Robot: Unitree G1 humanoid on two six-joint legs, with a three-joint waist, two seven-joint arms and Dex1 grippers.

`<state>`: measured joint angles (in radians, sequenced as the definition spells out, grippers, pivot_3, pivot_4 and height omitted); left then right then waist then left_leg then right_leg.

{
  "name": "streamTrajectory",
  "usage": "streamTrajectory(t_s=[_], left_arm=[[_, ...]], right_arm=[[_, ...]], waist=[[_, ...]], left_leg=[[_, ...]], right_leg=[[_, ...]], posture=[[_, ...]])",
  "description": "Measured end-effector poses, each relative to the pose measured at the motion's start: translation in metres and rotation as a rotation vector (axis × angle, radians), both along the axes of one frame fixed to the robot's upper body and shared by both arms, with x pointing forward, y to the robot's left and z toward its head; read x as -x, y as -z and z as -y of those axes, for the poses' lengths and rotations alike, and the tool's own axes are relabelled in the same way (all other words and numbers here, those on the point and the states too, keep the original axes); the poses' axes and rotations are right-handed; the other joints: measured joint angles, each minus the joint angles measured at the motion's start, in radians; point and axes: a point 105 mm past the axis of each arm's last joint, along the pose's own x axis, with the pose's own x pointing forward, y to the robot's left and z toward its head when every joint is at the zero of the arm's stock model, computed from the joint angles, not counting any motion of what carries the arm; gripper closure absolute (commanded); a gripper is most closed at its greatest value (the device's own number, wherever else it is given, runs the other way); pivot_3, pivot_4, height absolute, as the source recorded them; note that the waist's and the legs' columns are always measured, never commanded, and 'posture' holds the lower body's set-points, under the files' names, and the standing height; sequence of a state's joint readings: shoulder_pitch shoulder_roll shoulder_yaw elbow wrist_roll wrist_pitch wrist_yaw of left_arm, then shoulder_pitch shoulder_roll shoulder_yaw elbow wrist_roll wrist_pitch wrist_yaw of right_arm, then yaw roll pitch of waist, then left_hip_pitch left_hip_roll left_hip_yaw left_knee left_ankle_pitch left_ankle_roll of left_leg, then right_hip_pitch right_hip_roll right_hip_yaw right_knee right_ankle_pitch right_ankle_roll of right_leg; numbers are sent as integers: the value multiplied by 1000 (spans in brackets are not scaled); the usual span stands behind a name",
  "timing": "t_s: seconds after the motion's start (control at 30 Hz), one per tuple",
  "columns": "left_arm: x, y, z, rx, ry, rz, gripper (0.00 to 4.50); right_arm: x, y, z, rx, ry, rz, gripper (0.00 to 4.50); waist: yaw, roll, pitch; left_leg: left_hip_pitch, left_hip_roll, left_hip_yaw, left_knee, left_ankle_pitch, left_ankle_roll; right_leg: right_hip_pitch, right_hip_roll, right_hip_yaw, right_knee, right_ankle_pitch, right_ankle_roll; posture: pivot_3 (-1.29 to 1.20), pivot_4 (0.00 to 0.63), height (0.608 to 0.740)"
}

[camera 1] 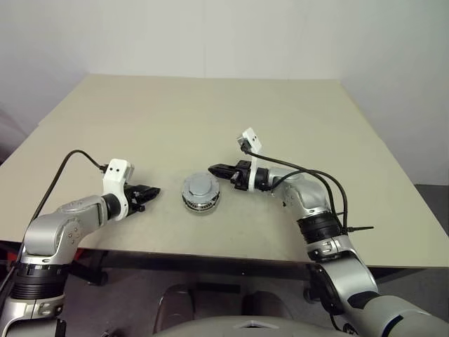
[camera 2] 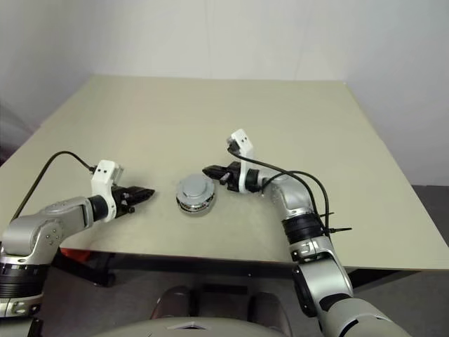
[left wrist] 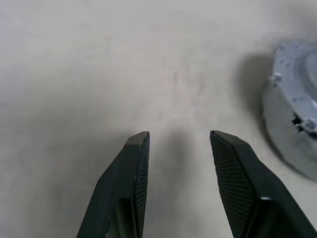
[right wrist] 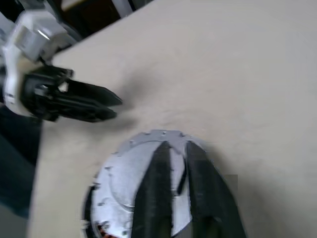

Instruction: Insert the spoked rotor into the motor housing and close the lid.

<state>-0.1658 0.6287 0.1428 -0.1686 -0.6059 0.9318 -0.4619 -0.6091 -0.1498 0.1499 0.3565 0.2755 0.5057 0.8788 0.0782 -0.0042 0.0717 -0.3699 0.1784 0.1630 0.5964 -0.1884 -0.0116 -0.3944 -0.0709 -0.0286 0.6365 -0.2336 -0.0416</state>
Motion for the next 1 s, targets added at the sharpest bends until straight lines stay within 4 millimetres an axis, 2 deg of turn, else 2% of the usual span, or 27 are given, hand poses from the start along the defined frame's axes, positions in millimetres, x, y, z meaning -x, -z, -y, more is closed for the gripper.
streamTrajectory(t_s=[0.17, 0.3, 0.57, 0.77, 1.0], left_arm=[[7, 8, 11, 10, 69, -26, 2454], [9, 10, 10, 3, 73, -32, 2454], [9, 11, 10, -2, 75, -44, 2454], [12, 14, 8, 0, 69, -61, 2454], [16, 14, 8, -4, 69, -71, 2454]], right_arm=[[5, 4, -9, 24, -53, 48, 1440], [5, 9, -9, 36, -56, 51, 80], [15, 16, -13, 74, -108, 46, 80], [17, 3, -18, 69, -113, 92, 80], [24, 14, -25, 106, -131, 83, 80]], waist=[[-3, 0, 0], [-4, 0, 0], [-7, 0, 0], [-7, 0, 0], [-8, 0, 0]], left_leg=[[0, 0, 0, 0, 0, 0], [0, 0, 0, 0, 0, 0], [0, 0, 0, 0, 0, 0], [1, 0, 0, 0, 0, 0], [1, 0, 0, 0, 0, 0]], right_leg=[[0, 0, 0, 0, 0, 0], [0, 0, 0, 1, 0, 0], [0, 0, 0, 1, 0, 0], [1, 0, 0, 1, 0, 0], [0, 0, 0, 1, 0, 0]], posture=[[0, 0, 740], [0, 0, 740], [0, 0, 740], [0, 0, 740], [0, 0, 740]])
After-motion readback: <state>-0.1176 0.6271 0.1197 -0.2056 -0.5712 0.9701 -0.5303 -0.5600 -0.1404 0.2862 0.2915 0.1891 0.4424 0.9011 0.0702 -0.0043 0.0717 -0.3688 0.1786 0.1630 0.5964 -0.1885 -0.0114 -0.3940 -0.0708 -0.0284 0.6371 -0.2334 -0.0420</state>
